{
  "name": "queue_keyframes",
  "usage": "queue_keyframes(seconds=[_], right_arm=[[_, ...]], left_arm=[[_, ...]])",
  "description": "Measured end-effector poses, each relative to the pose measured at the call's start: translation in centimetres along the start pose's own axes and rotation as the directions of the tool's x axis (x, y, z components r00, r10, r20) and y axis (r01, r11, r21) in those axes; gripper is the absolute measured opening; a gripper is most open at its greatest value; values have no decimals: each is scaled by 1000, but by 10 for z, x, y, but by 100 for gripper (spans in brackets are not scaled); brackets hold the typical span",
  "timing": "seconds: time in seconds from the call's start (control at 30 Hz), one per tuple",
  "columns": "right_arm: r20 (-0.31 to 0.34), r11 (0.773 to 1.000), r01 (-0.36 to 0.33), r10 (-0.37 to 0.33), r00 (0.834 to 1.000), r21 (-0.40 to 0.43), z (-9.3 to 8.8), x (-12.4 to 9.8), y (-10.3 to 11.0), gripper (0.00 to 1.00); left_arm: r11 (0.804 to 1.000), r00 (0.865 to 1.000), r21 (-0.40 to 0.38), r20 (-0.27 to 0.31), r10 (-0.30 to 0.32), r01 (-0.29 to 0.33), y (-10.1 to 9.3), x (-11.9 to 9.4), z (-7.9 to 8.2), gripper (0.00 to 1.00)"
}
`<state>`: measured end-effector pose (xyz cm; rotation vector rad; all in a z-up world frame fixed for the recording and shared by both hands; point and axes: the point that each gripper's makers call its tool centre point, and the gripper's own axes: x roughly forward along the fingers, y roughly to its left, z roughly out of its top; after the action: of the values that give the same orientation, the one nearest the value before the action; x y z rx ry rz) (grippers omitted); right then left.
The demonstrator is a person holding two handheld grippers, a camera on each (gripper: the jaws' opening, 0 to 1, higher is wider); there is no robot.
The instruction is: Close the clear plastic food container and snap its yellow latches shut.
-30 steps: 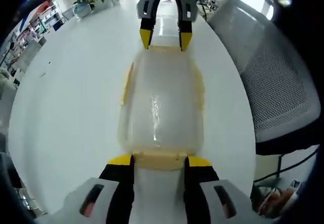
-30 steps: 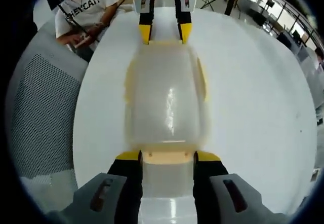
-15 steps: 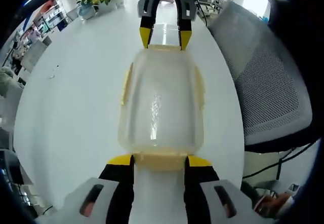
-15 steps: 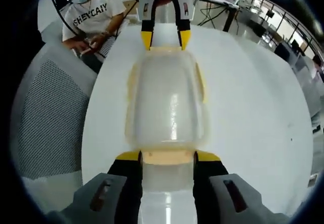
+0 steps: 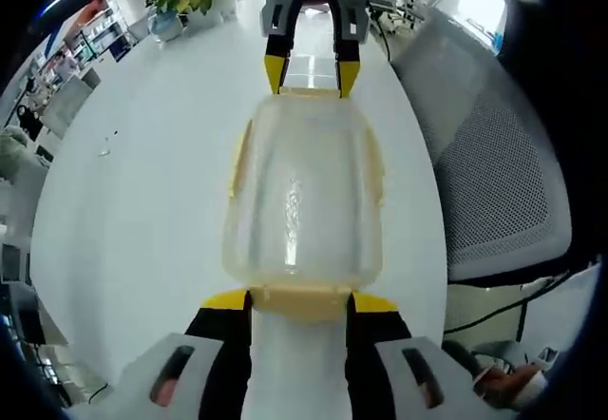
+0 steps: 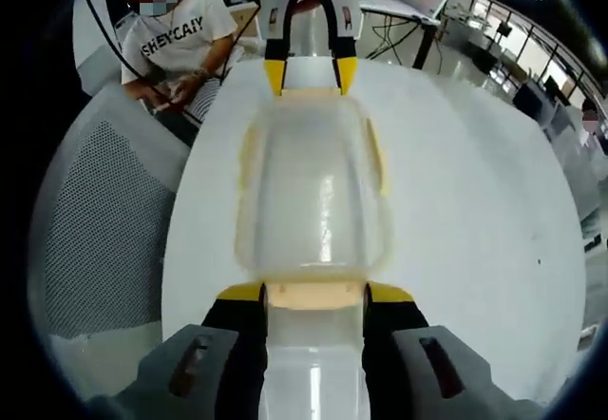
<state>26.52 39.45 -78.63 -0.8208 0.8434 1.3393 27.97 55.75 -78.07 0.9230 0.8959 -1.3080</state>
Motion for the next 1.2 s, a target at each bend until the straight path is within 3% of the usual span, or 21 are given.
queue_keyframes(seconds=[0.47,1.2], right_arm=[[0,1000,-1,1,1000,-18,-11,-18,0,35],[-9,1000,6,-7,1000,-18,-60,-56,-3,35]], left_arm=[[1000,1000,-22,17,3,-2,-4,1,18,33],[1000,998,-27,57,-1,2,-7,14,79,33]])
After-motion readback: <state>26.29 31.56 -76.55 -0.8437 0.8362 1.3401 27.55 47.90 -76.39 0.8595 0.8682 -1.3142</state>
